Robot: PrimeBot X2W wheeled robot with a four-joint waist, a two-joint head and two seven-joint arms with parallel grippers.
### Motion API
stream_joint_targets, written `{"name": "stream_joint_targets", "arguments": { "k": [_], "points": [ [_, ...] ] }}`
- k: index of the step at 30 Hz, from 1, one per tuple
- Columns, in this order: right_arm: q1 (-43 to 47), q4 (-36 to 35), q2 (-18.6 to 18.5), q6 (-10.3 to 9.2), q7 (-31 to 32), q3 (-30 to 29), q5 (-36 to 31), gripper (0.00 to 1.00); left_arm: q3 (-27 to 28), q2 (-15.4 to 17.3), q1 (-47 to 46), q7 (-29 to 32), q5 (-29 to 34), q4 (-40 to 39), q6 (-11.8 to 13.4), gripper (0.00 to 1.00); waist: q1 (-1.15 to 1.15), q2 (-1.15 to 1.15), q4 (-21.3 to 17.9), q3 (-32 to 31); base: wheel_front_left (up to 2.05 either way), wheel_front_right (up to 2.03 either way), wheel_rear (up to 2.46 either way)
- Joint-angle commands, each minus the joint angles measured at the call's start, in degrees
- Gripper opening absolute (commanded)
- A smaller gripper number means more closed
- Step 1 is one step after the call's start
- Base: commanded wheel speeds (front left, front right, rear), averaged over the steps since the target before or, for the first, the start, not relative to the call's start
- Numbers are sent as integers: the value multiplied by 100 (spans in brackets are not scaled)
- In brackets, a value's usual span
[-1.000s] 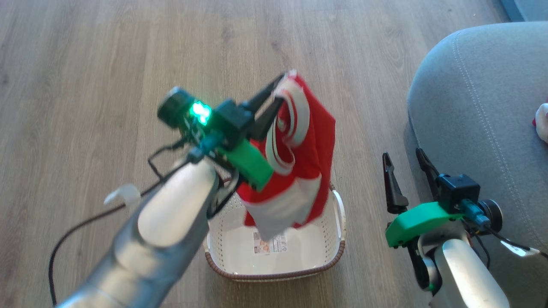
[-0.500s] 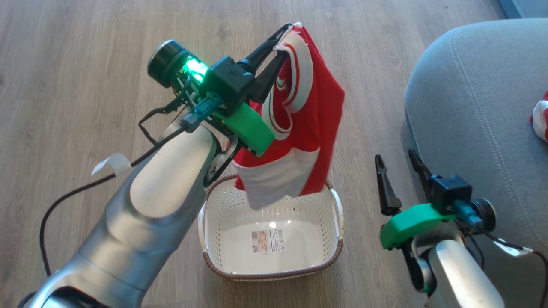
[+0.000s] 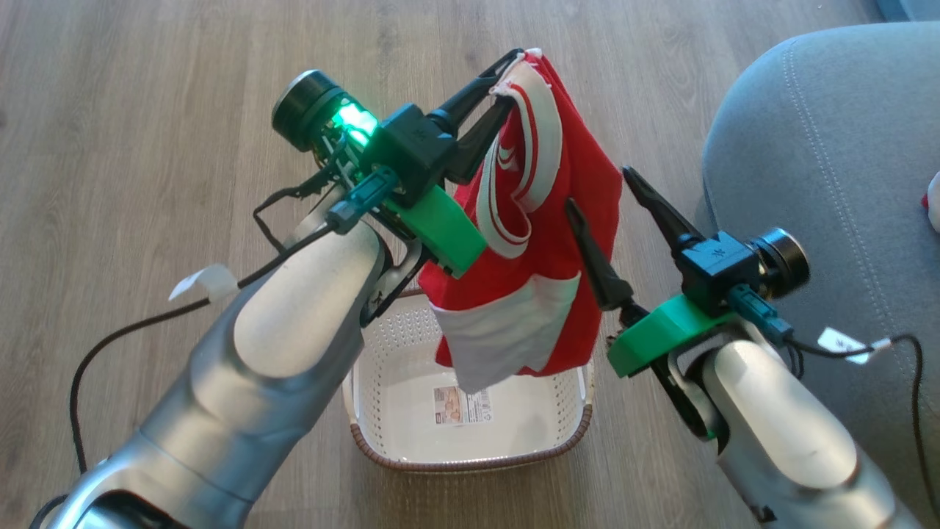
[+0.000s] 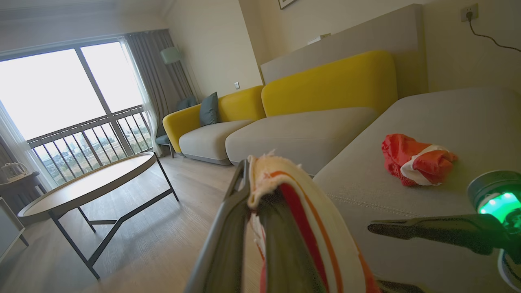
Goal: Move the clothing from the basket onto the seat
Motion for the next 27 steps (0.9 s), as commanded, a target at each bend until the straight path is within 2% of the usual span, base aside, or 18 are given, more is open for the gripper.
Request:
{"name": "stream_joint_targets", "arguments": {
  "k": [1,5,10,17,23,24,25,26,27],
  "points": [
    [-185,-261,-64,13,-28,174,70,100,191,103,-295,-29,-50,-207,-36,0,0,0,13,8,0,0,0],
    [-367,-338,-265,13,-28,666,328,100,122,76,-292,-29,-66,-225,-36,0,0,0,62,28,0,0,0],
    [-639,202,-425,13,-28,1331,690,100,42,48,-283,-29,-109,-230,-36,0,0,0,131,4,0,0,0],
    [-1152,1056,-363,13,-28,1976,1118,100,-99,21,-273,-29,-184,-225,-36,0,0,0,226,-3,0,0,0],
    [-1719,1905,-192,13,66,2855,1862,100,-240,3,-267,-29,-293,-211,-36,0,0,0,285,-3,0,0,0],
    [-1796,2000,-157,13,59,2969,1999,97,-263,-2,-266,-29,-310,-213,-36,0,0,0,299,-2,0,0,0],
    [-1886,2082,-140,13,44,3055,2085,31,-277,-7,-265,-29,-322,-216,-36,0,0,0,311,-1,0,0,0],
    [-1957,2147,-122,13,24,3103,2160,0,-288,-10,-260,-29,-333,-215,-36,0,0,0,322,-2,0,0,0],
    [-1999,2204,-105,13,10,3137,2249,0,-294,-11,-252,-29,-347,-208,-36,0,0,0,326,-2,0,0,0]
  ]
}}
